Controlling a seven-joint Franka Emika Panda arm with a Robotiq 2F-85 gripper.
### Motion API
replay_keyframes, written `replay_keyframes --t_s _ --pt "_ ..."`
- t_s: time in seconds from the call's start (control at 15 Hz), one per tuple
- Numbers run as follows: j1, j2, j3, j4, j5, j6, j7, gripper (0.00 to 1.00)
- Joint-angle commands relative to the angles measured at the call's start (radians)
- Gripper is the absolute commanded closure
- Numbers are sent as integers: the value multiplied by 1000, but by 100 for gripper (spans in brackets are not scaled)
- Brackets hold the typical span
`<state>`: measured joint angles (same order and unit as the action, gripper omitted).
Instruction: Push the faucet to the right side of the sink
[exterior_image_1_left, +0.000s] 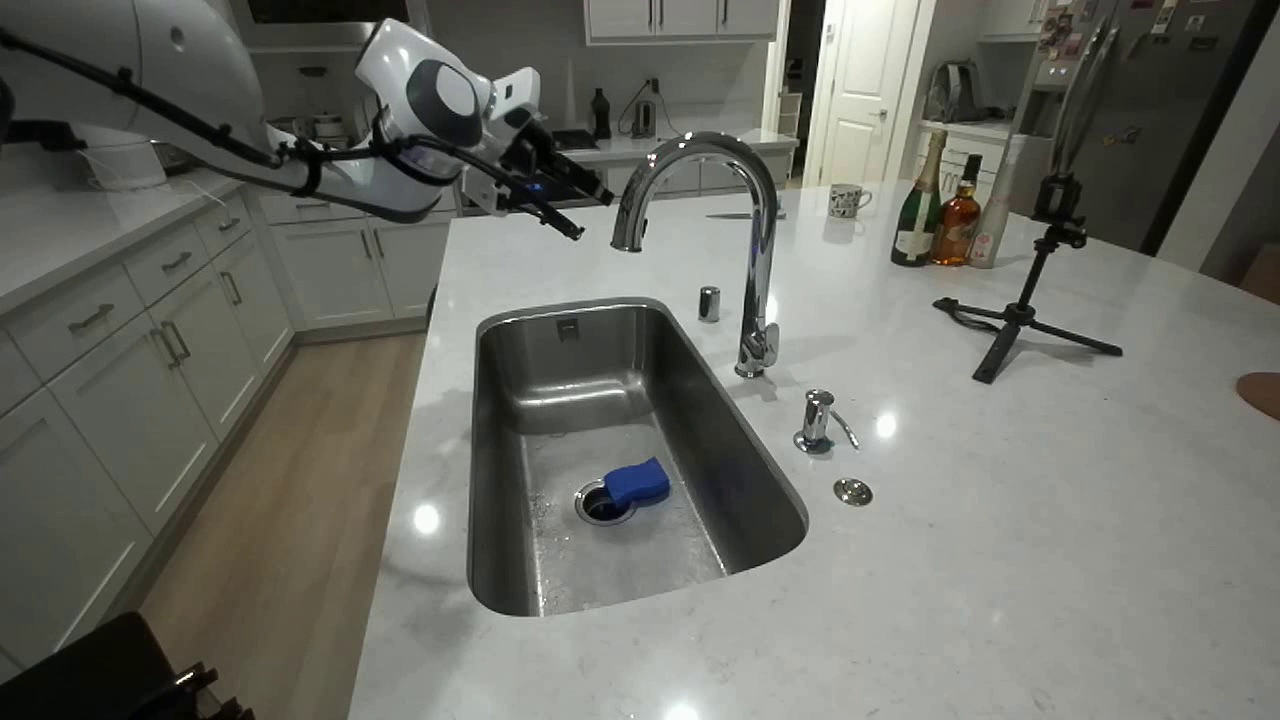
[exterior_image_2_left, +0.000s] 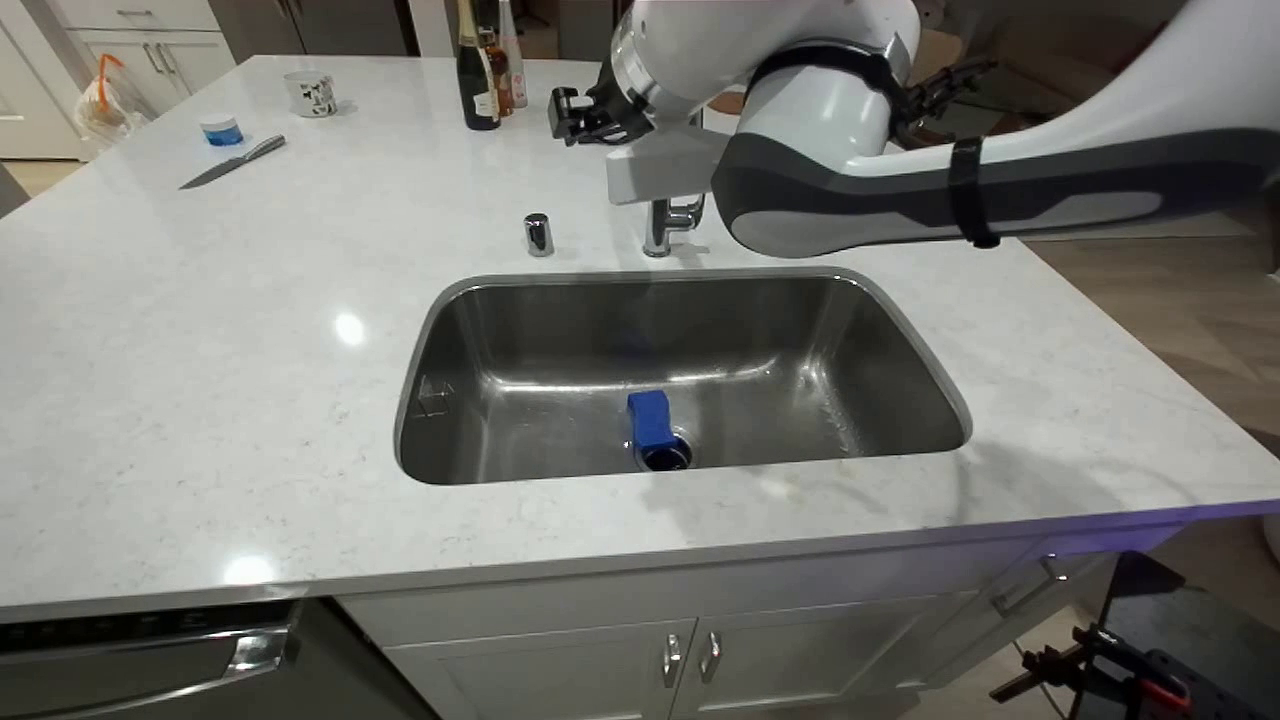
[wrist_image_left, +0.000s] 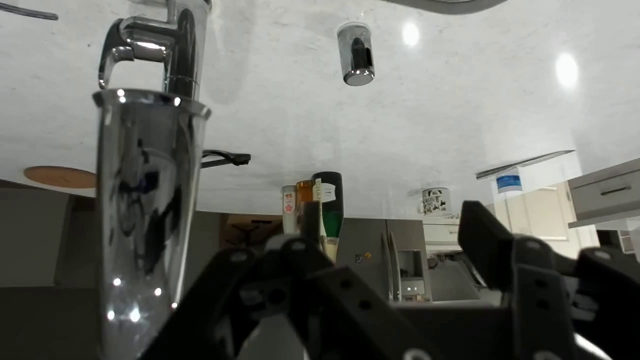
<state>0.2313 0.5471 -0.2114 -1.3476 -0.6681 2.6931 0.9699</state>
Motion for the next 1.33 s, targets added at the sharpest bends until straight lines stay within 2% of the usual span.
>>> replay_keyframes --t_s 0.0,0.33,0.4,0.67,1.27 --pt "16 34 -28 60 -11 -51 39 58" --pt "15 42 -57 69 -8 -104 69 95" --pt "17 41 -65 67 -11 -114 81 100" --pt "20 31 -94 62 -16 -157 111 100" --pt "13 13 -81 86 -21 -322 173 100"
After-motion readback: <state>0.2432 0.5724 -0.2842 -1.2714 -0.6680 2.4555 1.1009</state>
